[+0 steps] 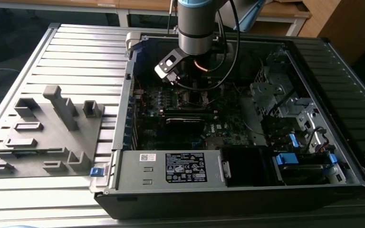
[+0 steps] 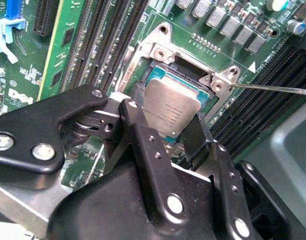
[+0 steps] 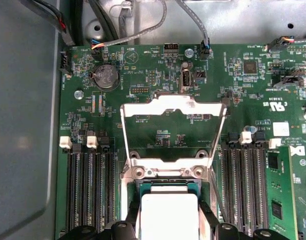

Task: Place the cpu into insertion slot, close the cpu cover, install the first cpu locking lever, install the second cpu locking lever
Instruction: 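Place the cpu into insertion slot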

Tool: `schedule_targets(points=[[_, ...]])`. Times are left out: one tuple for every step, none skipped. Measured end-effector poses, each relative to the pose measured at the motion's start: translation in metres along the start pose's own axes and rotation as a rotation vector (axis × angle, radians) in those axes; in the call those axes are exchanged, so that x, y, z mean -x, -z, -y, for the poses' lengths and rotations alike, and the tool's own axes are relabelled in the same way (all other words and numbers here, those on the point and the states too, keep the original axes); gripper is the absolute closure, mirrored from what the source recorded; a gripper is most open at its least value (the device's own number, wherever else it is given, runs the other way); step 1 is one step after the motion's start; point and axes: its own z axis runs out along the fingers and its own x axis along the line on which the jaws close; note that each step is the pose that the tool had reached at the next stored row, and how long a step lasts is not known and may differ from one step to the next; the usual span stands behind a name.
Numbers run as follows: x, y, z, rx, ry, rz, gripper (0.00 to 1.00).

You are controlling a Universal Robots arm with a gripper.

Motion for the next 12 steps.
schedule_targets(points=[[-0.0001,-0.0001,0.0000,0.0002,0.000,-0.0002,0.46],[-0.0001,-0.0002,0.0000,0.0003,0.000,-0.0004,0.46],[-0.0001,-0.0002,0.0000,0.0003,0.000,-0.0004,0.46],[-0.0001,-0.0003,0.0000,0.0003,0.000,-0.0005,0.46],[-0.0001,-0.0003,0.0000,0.0003,0.000,-0.0004,0.46],[-0.0001,-0.0003,0.0000,0.0003,0.000,-0.0004,0.46],[-0.0001,-0.0003,0.0000,0.0003,0.000,-0.0004,0.46],[-0.0001,-0.0004,0.0000,0.0003,0.000,-0.0005,0.46],[-0.0001,-0.0004,0.0000,0.0004,0.000,-0.0005,0.46],[-0.0002,-0.0007,-0.0001,0.0008,0.000,-0.0011,0.46],[-0.0003,-0.0009,-0.0001,0.0011,0.000,-0.0016,0.45],[-0.0003,-0.0008,-0.0001,0.0008,0.000,-0.0013,0.45]])
